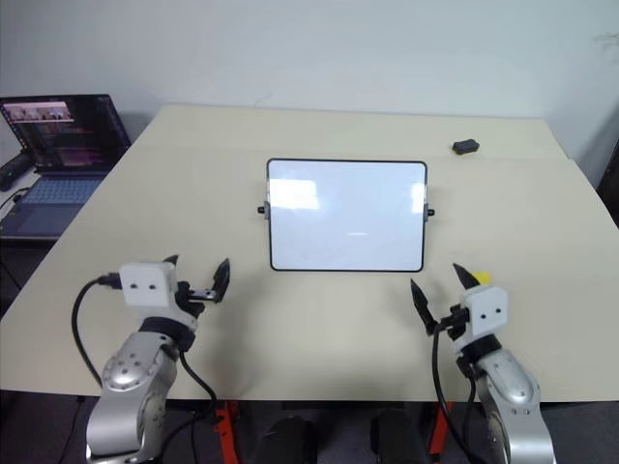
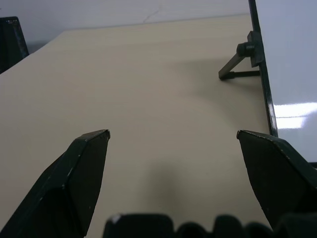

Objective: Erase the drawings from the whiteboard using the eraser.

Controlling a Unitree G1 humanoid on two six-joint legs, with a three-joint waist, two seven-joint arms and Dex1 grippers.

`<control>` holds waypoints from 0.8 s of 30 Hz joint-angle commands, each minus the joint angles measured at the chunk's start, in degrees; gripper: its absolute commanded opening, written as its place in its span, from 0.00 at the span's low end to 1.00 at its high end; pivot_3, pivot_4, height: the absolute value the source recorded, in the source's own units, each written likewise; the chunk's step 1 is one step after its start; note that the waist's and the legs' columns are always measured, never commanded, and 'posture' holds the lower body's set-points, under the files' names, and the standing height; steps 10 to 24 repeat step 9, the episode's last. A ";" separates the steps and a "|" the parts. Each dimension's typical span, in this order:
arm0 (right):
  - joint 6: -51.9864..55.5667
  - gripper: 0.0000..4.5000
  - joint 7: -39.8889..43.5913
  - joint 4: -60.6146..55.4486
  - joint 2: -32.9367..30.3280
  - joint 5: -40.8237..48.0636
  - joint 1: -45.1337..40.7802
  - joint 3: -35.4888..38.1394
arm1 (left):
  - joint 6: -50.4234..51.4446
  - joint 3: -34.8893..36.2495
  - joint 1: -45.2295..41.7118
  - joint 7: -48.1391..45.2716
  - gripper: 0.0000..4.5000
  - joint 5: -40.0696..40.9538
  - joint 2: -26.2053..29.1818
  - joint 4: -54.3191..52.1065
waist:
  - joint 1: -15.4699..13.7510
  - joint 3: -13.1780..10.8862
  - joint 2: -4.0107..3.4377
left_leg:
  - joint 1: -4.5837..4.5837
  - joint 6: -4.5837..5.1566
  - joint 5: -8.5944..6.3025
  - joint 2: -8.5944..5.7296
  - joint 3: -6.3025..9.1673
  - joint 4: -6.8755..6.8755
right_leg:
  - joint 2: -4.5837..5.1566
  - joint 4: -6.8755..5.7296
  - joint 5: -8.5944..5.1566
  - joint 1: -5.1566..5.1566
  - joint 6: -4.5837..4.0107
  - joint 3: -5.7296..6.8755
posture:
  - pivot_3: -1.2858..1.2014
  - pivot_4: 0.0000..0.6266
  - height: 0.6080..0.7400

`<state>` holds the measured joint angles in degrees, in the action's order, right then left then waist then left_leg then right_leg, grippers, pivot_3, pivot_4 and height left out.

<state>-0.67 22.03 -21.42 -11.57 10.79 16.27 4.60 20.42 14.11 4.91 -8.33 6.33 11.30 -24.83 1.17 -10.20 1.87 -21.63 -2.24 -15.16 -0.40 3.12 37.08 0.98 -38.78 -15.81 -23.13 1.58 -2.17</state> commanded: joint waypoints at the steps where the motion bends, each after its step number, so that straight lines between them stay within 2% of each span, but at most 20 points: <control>1: -3.01 0.99 -0.13 0.07 1.35 1.09 3.17 -0.22 | -2.00 0.66 -0.78 1.38 1.00 -0.34 -0.11 -0.09 | -0.06 0.00 0.00 | 0.00 0.00 0.00 0.01 0.01 0.00 | 0.00 0.00 -0.01 0.00 0.01 0.01 | 0.52 0.24 1.00; 8: -0.96 0.99 0.10 0.20 1.64 3.82 6.46 0.20 | -3.36 -1.76 -1.28 1.61 1.00 -1.79 0.32 1.45 | 0.29 0.11 0.09 | 0.02 0.01 0.00 0.02 -0.08 -0.01 | -0.01 0.00 -0.01 -0.01 0.02 -0.07 | 0.52 0.24 1.00; 24: -0.92 0.99 0.26 0.46 1.25 3.63 6.39 0.04 | -3.38 -2.17 -1.57 1.60 1.00 -1.87 0.29 1.39 | 0.29 0.11 0.09 | 0.01 0.01 0.00 0.02 -0.07 -0.02 | -0.01 0.00 -0.01 -0.01 0.02 -0.06 | 0.52 0.24 1.00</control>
